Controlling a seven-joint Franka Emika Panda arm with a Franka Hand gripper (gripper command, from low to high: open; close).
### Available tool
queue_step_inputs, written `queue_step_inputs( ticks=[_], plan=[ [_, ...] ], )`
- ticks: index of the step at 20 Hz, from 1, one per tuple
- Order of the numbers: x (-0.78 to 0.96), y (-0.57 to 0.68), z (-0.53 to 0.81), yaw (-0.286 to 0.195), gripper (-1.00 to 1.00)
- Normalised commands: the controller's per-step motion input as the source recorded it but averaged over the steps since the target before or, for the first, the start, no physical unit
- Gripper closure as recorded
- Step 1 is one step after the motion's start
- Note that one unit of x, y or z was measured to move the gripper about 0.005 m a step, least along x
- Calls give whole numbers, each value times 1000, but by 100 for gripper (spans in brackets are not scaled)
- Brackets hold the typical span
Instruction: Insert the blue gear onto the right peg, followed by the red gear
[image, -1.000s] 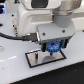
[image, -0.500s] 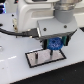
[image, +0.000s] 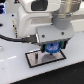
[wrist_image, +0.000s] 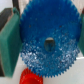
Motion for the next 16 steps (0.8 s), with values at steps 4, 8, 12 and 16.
queue_step_inputs(
  ticks=[4,8,12,16],
  plan=[
    [123,-21,-145,0,100],
    [316,4,204,0,100],
    [402,31,451,0,100],
    [64,0,-93,0,100]
  ],
)
